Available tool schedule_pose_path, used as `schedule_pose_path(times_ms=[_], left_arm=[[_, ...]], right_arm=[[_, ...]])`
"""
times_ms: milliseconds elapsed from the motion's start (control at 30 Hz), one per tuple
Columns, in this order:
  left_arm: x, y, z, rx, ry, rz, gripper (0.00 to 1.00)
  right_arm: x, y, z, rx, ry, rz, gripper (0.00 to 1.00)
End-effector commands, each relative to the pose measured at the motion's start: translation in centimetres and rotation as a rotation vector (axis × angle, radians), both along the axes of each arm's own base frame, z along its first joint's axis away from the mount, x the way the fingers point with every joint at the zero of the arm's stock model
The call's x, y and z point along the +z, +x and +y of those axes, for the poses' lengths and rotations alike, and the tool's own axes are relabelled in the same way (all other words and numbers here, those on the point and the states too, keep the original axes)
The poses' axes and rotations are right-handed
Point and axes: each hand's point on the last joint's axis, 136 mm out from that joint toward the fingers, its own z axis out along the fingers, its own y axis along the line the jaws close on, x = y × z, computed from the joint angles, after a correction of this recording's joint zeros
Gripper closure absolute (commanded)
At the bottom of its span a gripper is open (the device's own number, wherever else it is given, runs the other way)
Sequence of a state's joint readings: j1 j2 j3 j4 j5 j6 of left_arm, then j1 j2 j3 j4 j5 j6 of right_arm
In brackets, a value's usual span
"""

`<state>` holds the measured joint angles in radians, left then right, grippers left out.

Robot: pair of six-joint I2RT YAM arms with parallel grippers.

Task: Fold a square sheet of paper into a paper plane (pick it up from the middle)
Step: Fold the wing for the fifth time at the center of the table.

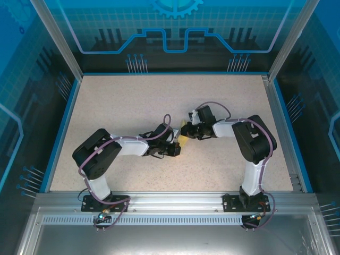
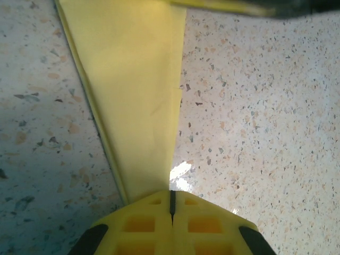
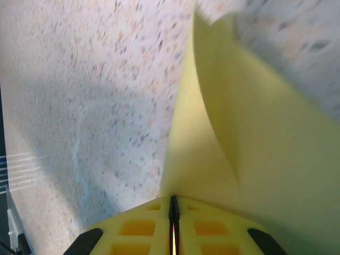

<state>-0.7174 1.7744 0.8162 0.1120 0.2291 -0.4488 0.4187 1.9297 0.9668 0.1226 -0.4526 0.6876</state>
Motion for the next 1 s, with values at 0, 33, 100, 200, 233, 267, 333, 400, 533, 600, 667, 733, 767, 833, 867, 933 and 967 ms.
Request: schedule_pose_path(times_ms=[0,33,100,200,233,267,333,400,533,600,667,733,767,833,867,933,967], left_arm=[[-3.9,-4.0,2.9,-0.037,0.128,0.16,0.96],[-3.9,-4.0,2.8,-0.039,0.127,0.162,0.96],[-3.8,-4.0,2.8,-0.043,0.128,0.163,0.96],[-3.3,-3.8,2.6,-0.044,0.11,0.159,0.96],[-2.8,-3.7,2.3,-0.046,0.096,0.156,0.95],[-2.3,-3.6,2.0,-0.048,0.081,0.151,0.95],[-0.9,-3.3,1.3,-0.055,0.046,0.139,0.94],[0.8,-2.7,0.6,-0.055,0.008,0.114,0.93],[4.4,-1.3,-0.7,-0.049,-0.061,0.042,0.9],[5.9,-0.5,-1.2,-0.046,-0.089,0.01,0.89],[6.7,0.2,-1.6,-0.038,-0.099,-0.012,0.89],[6.7,1.0,-1.7,-0.024,-0.098,-0.024,0.89],[6.4,1.4,-1.8,-0.017,-0.099,-0.024,0.89],[5.6,1.8,-1.8,-0.006,-0.101,-0.011,0.9],[5.2,2.0,-1.8,-0.005,-0.093,-0.014,0.9],[4.2,2.3,-1.6,-0.004,-0.067,-0.013,0.91],[3.8,2.4,-1.6,-0.005,-0.056,-0.013,0.91]], right_arm=[[-0.8,1.5,-1.0,-0.035,-0.038,0.008,0.89],[-0.8,1.7,-1.0,-0.035,-0.039,0.007,0.89],[-0.9,2.1,-1.0,-0.034,-0.044,0.009,0.9],[-1.1,2.3,-1.2,-0.035,-0.06,0.013,0.9],[-1.1,2.3,-1.2,-0.033,-0.062,0.015,0.91],[-1.3,2.1,-1.3,-0.031,-0.068,0.021,0.91],[-1.6,1.9,-1.4,-0.028,-0.079,0.029,0.92],[-1.9,1.4,-1.3,-0.017,-0.09,0.034,0.92],[-2.0,0.5,-1.2,-0.005,-0.099,0.039,0.92],[-2.1,0.2,-1.1,-0.002,-0.1,0.04,0.92],[-2.1,-0.1,-1.0,0.0,-0.097,0.04,0.92],[-2.1,-0.4,-1.0,-0.001,-0.09,0.043,0.92],[-2.1,-0.5,-0.9,-0.003,-0.083,0.047,0.92],[-2.0,-0.7,-0.7,-0.001,-0.073,0.046,0.92],[-2.0,-0.8,-0.6,0.001,-0.065,0.046,0.92],[-1.8,-0.9,-0.4,0.003,-0.049,0.046,0.92],[-1.7,-1.0,-0.4,0.004,-0.046,0.047,0.92]])
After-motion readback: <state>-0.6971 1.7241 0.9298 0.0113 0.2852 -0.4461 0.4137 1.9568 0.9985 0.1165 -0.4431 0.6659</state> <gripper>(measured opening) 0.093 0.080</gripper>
